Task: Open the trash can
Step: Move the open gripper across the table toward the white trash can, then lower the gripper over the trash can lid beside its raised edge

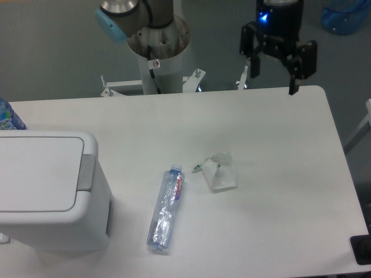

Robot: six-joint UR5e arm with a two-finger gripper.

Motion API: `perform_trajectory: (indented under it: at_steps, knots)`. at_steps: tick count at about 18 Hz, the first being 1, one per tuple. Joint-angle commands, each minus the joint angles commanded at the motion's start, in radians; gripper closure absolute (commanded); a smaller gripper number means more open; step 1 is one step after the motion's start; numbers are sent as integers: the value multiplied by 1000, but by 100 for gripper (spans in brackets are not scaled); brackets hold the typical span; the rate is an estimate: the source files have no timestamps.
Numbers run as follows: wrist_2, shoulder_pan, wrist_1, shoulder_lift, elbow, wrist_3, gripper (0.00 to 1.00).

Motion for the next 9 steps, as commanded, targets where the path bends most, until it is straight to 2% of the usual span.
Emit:
perform_trajectory:
  at_steps: [5, 9]
  knots:
    - [-120, -35, 12, -15, -9, -275, 0]
    - [-151, -101, 87, -22, -46, -477, 0]
